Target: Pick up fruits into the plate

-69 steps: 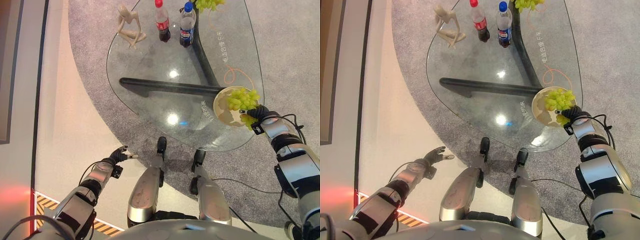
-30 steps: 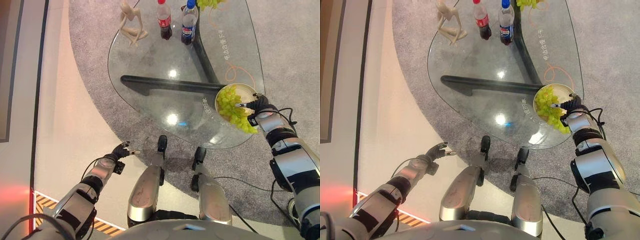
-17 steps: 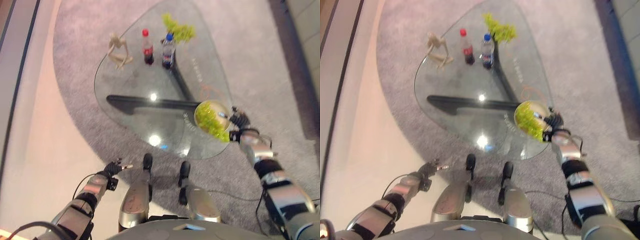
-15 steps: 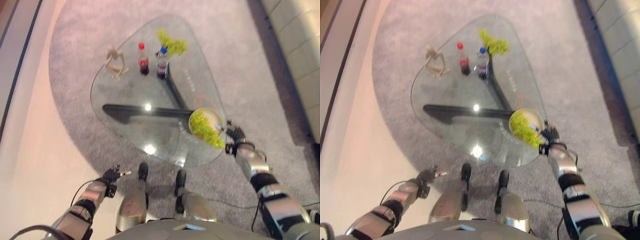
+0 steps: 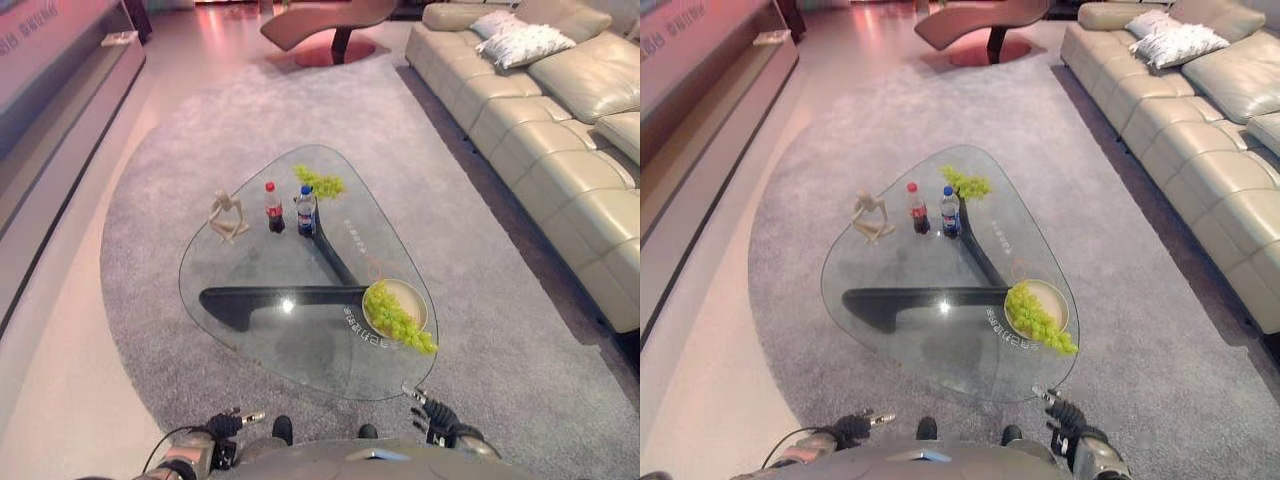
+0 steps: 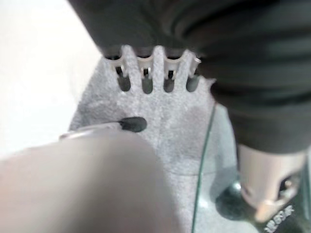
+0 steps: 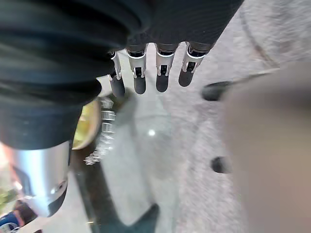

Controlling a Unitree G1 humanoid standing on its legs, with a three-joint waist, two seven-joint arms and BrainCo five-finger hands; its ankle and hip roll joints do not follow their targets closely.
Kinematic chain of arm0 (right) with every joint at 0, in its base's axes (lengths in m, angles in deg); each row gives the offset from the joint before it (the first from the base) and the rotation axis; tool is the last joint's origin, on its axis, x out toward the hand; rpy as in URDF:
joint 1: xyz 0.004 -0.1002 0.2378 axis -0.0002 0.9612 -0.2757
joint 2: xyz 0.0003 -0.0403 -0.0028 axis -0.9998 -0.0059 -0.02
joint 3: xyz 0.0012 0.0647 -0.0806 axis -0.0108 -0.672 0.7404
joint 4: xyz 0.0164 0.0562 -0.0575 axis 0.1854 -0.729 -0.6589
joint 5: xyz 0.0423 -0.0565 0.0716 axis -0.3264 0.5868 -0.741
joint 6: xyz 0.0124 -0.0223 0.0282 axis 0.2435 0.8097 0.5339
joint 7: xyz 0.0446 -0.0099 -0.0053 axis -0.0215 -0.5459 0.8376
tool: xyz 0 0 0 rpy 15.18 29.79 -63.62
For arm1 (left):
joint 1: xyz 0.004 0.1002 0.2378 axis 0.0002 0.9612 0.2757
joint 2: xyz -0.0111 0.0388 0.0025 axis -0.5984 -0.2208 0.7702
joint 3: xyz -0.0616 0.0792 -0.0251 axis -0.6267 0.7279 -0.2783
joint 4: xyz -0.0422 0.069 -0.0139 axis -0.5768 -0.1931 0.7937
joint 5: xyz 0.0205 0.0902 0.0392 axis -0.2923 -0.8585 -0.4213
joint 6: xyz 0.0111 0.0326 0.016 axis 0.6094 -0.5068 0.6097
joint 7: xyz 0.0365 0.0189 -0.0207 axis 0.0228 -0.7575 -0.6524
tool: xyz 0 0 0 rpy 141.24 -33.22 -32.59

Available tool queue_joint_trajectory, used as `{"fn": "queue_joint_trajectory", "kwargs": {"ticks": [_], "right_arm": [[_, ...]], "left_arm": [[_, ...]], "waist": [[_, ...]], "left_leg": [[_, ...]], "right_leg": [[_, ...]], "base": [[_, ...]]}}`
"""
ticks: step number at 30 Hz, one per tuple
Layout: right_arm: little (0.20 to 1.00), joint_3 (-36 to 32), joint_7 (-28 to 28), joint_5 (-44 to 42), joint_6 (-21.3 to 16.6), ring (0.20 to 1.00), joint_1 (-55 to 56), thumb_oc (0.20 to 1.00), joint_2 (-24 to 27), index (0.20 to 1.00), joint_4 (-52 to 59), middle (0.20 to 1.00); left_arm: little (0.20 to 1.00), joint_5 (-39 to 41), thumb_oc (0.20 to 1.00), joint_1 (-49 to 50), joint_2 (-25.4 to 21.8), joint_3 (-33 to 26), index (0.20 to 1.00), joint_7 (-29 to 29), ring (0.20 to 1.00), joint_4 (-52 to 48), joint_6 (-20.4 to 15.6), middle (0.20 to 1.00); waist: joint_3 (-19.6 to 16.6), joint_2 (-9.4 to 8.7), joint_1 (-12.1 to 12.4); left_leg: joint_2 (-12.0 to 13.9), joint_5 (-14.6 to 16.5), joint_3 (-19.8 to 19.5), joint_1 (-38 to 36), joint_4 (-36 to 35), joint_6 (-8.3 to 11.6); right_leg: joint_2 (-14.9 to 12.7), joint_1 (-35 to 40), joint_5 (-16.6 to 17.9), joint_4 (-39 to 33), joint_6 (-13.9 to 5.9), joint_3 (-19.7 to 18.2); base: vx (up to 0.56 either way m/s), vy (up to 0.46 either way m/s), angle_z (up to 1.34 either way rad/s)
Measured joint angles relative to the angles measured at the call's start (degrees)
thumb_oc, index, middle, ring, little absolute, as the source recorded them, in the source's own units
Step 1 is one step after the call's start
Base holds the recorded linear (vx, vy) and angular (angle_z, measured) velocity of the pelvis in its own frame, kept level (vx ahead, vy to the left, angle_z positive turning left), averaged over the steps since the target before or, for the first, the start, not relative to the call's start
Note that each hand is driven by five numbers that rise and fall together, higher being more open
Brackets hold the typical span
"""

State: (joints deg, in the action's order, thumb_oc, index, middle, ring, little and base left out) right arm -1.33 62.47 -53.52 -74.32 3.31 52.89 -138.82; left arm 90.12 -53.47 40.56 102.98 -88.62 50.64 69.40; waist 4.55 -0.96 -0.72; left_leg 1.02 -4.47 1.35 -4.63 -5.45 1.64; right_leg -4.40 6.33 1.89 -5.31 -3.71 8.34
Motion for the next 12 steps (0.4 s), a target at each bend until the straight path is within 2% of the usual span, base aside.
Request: {"fn": "queue_joint_trajectory", "kwargs": {"ticks": [3, 12], "right_arm": [[1.000, -1.60, -0.09, 1.75, 1.42, 1.000, 0.13, 1.000, 0.42, 1.000, -0.75, 1.000], [1.000, -0.52, 0.01, 8.42, 3.42, 1.000, 2.21, 1.000, 2.39, 1.000, -1.64, 1.000]], "left_arm": [[1.000, 0.04, 1.000, 1.41, 0.25, -0.23, 1.000, -0.17, 1.000, 1.27, 1.24, 1.000], [1.000, 0.12, 1.000, 2.16, 1.02, 0.01, 1.000, -0.52, 1.000, 1.45, 3.57, 1.000]], "waist": [[-0.88, 0.47, -1.05], [-2.86, 1.71, -1.03]], "left_leg": [[0.03, 0.31, 0.15, -1.26, -0.01, 0.08], [0.21, 0.31, 0.63, -1.70, -0.01, -0.03]], "right_leg": [[0.01, 1.17, -0.07, -0.21, -0.08, -0.20], [0.21, 1.19, -0.08, -0.23, -0.06, -0.86]], "base": [[0.01, 0.036, -0.05], [0.00, 0.003, -0.03]]}}
